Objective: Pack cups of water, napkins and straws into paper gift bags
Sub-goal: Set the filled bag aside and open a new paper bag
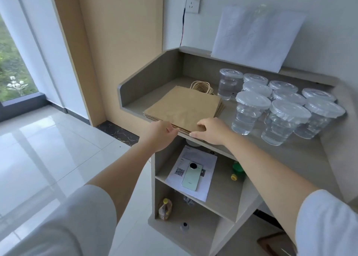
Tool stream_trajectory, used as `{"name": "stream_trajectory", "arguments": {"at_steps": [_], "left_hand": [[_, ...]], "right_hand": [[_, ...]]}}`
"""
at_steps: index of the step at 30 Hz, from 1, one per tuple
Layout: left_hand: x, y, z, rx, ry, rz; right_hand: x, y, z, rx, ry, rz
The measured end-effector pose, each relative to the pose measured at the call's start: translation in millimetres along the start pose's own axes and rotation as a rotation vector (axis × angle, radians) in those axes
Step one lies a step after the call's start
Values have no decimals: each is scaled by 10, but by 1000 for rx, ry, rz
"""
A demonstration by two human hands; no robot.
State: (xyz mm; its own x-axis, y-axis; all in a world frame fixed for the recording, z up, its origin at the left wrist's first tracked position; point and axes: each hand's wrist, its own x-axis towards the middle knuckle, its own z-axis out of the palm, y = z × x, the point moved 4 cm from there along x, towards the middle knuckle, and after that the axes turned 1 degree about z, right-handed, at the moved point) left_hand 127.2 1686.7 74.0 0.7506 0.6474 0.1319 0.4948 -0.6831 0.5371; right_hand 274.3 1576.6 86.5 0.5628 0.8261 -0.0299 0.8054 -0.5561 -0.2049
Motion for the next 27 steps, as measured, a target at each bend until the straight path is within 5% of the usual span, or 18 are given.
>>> {"name": "stream_trajectory", "arguments": {"at_steps": [12,15,20,23,27], "left_hand": [[29,-404,-134,-88,-106,52],[-1,-413,-198,-543,-144,-117],[-75,-458,-365,-1329,-354,-436],[-115,-453,-491,-1484,-479,-413],[-308,-412,-490,-1338,-444,-371]], "right_hand": [[-49,-273,10,-94,35,21],[-135,-399,-39,-207,160,-16],[-645,-501,-99,-267,675,-126],[-1182,-489,61,-226,860,-212],[-1763,-485,436,-284,820,-278]]}}
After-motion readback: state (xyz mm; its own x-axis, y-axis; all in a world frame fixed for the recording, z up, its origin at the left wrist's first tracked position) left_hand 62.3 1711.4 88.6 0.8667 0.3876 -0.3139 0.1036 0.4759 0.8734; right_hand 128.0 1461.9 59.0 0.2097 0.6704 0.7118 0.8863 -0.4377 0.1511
